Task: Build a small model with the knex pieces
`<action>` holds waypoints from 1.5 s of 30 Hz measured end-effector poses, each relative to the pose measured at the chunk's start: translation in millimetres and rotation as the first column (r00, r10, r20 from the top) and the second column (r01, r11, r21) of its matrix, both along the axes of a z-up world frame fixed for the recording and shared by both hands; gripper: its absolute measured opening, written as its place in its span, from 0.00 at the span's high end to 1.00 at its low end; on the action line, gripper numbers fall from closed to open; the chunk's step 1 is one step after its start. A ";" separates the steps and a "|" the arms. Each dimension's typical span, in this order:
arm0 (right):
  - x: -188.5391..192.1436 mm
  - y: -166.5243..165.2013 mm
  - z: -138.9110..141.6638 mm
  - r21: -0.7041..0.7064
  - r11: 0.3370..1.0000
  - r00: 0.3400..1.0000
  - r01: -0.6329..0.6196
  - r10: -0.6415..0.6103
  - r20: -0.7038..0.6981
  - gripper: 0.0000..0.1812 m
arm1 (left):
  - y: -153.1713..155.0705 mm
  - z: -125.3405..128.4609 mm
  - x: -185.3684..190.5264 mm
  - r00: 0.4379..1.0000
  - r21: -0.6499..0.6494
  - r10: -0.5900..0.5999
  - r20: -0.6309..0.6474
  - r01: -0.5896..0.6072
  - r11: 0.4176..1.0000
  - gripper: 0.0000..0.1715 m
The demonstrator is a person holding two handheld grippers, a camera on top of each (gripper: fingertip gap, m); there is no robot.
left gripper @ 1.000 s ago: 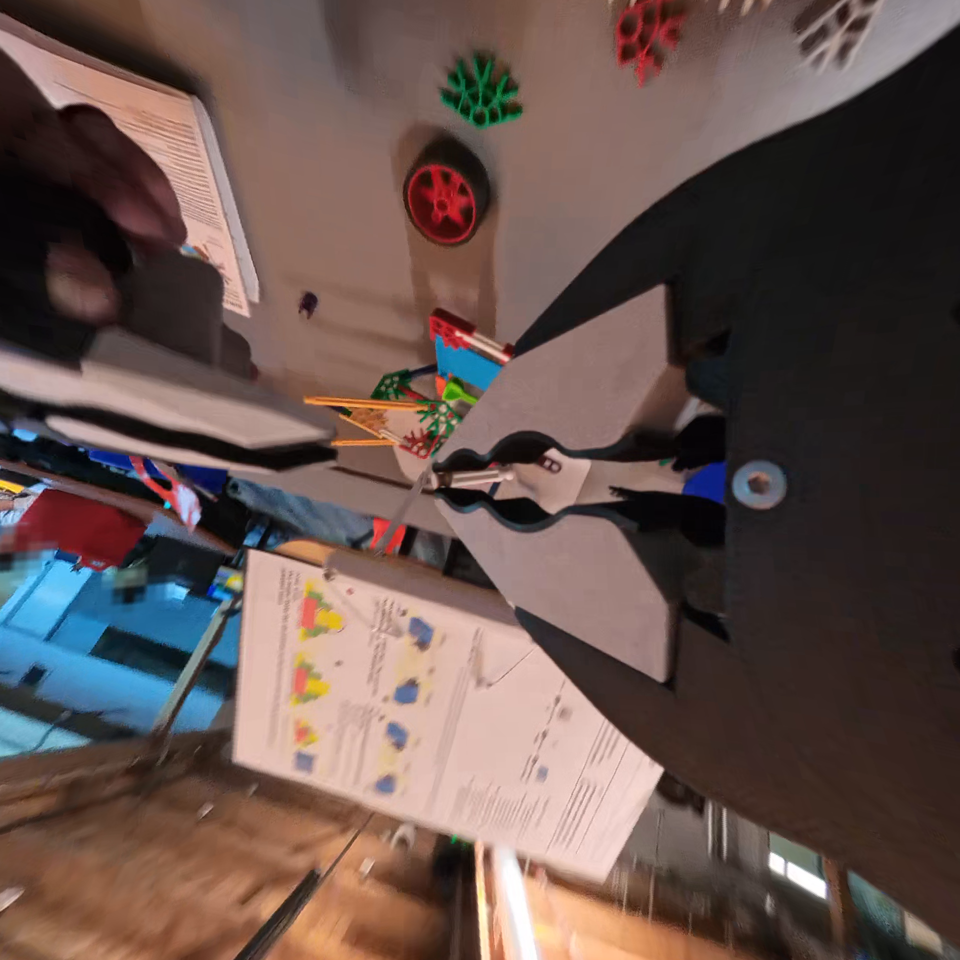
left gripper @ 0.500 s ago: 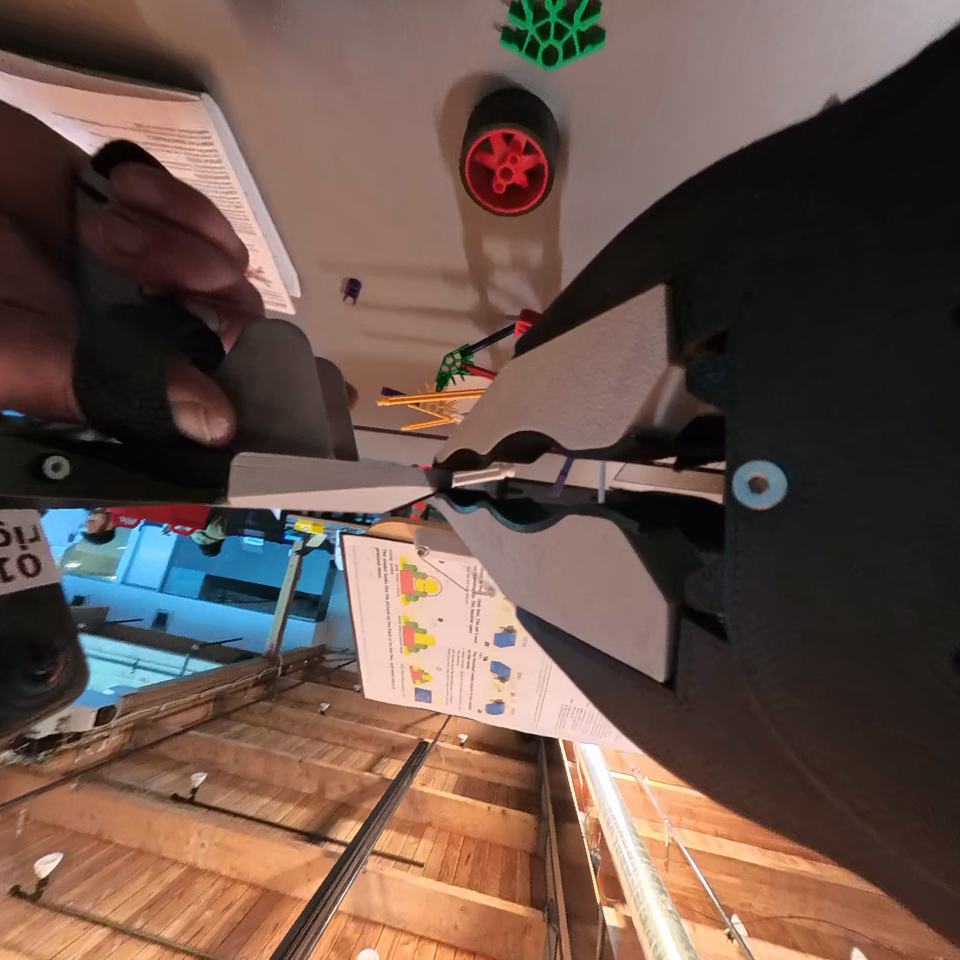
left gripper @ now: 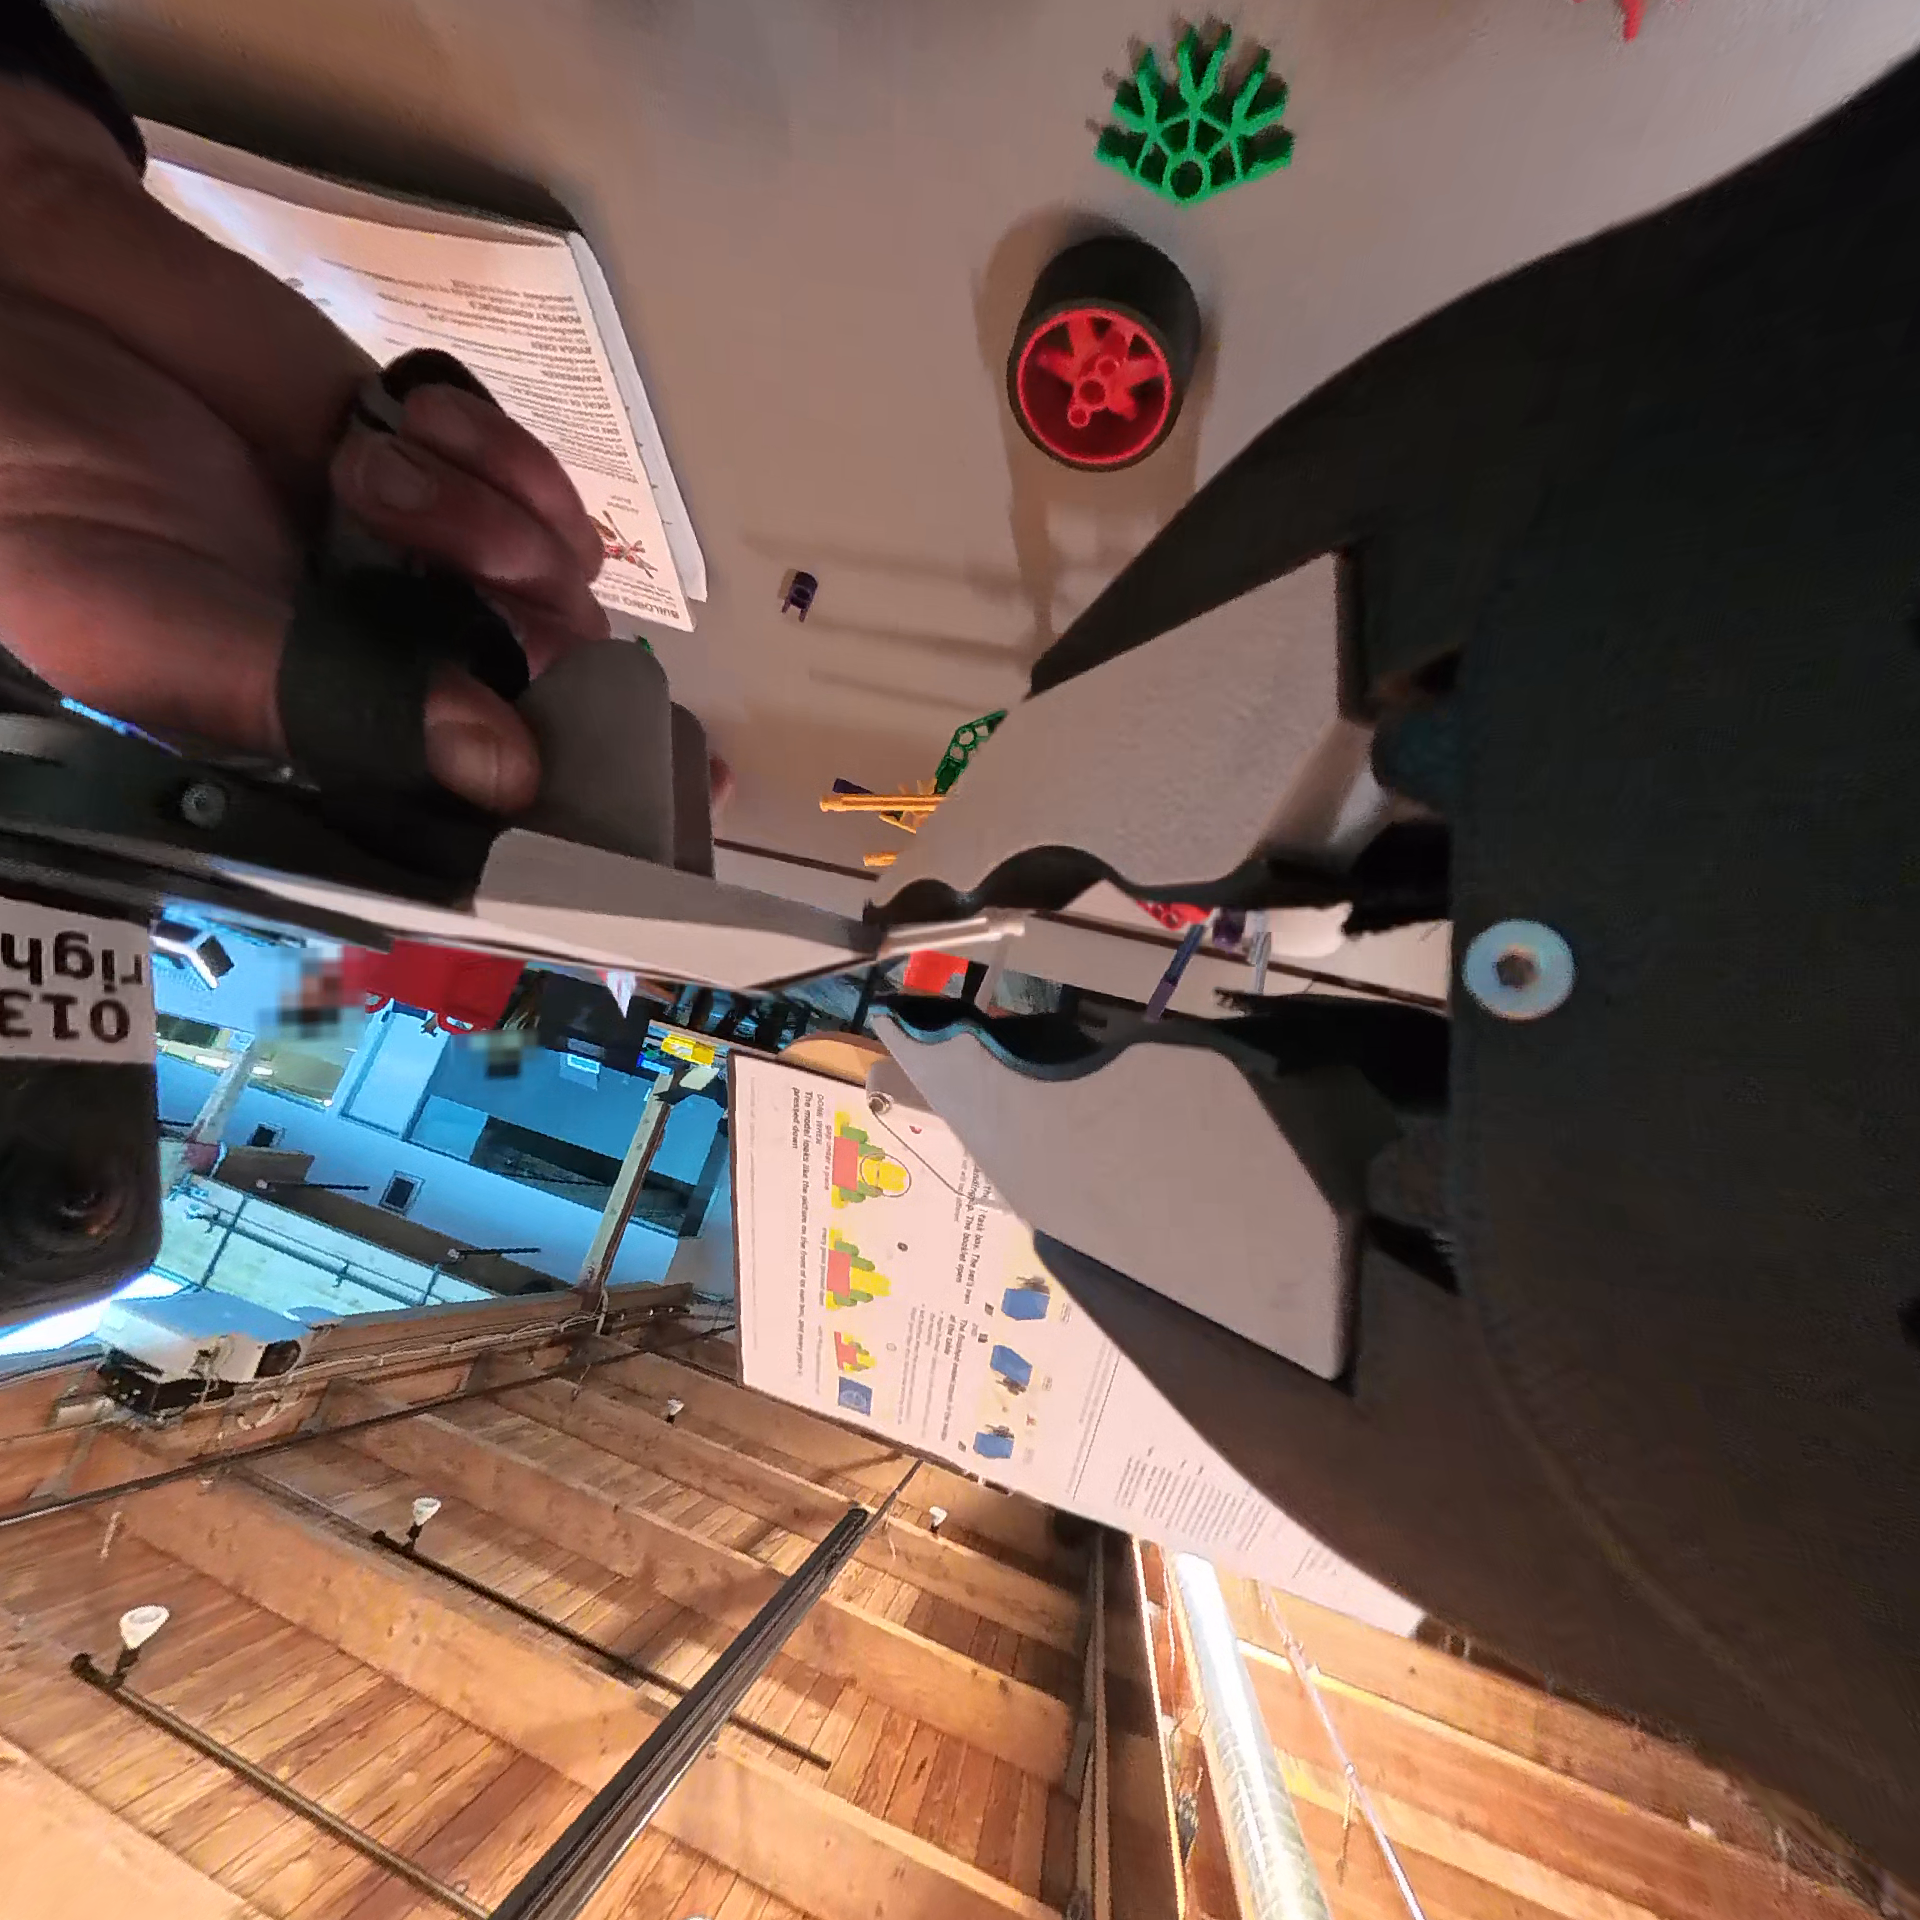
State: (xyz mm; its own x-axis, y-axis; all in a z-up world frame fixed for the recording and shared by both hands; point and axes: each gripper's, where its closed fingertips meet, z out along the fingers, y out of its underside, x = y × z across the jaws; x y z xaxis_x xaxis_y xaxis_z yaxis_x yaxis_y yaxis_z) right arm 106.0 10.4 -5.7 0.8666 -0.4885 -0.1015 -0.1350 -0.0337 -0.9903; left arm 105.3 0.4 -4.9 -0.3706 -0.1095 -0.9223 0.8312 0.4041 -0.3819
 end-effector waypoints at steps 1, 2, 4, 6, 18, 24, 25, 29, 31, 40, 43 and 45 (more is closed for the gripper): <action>0.4 -2.0 -0.4 -0.005 1.000 1.000 0.003 -0.003 -0.002 0.99 | 1.4 0.9 0.4 1.000 -0.012 0.003 -0.010 -0.003 1.000 0.93; 0.3 -4.0 -0.8 -0.009 1.000 1.000 0.003 -0.003 -0.005 0.99 | 2.9 1.4 1.4 1.000 -0.024 0.009 -0.028 -0.010 1.000 0.93; -1.0 -8.5 -2.8 -0.031 1.000 1.000 0.000 0.000 -0.009 0.99 | 8.3 0.6 3.6 0.997 -0.036 0.020 -0.069 -0.023 0.999 0.92; -2.9 -13.0 -7.6 -0.067 0.998 1.000 -0.013 0.011 -0.027 0.99 | 15.6 -3.6 5.1 0.992 -0.037 0.029 -0.124 -0.034 0.999 0.92; -2.9 -13.8 -84.3 -0.599 0.795 0.994 -0.093 0.038 -0.104 0.99 | 29.1 -121.4 -4.7 0.856 0.309 0.142 -0.497 0.022 0.951 0.91; -2.8 -4.9 -107.9 -0.700 0.693 0.983 -0.173 0.077 -0.167 0.99 | 22.7 -141.7 -2.2 0.806 0.338 0.156 -0.572 0.058 0.940 0.91; -3.2 -3.9 -109.4 -0.704 0.684 0.979 -0.192 0.087 -0.182 0.99 | 21.4 -143.9 -2.3 0.800 0.341 0.155 -0.580 0.066 0.938 0.91; -2.0 -5.9 -117.5 -0.725 0.643 0.966 -0.247 0.104 -0.236 0.99 | 18.1 -149.9 0.6 0.806 0.360 0.160 -0.571 0.071 0.930 0.91; 0.9 -7.3 -120.1 -0.737 0.627 0.965 -0.252 0.101 -0.244 0.99 | 17.3 -153.0 0.2 0.803 0.369 0.161 -0.573 0.077 0.926 0.92; 1.8 -6.1 -127.6 -0.758 0.563 0.941 -0.329 0.130 -0.312 0.99 | 14.3 -154.0 1.2 0.805 0.360 0.146 -0.574 0.088 0.929 0.92; 2.0 -5.3 -127.9 -0.777 0.525 0.935 -0.349 0.137 -0.327 0.99 | 13.1 -154.2 1.1 0.810 0.361 0.140 -0.570 0.094 0.928 0.91; 2.2 -4.3 -128.2 -0.790 0.491 0.928 -0.368 0.143 -0.344 0.99 | 11.9 -155.1 0.3 0.808 0.363 0.136 -0.573 0.101 0.926 0.91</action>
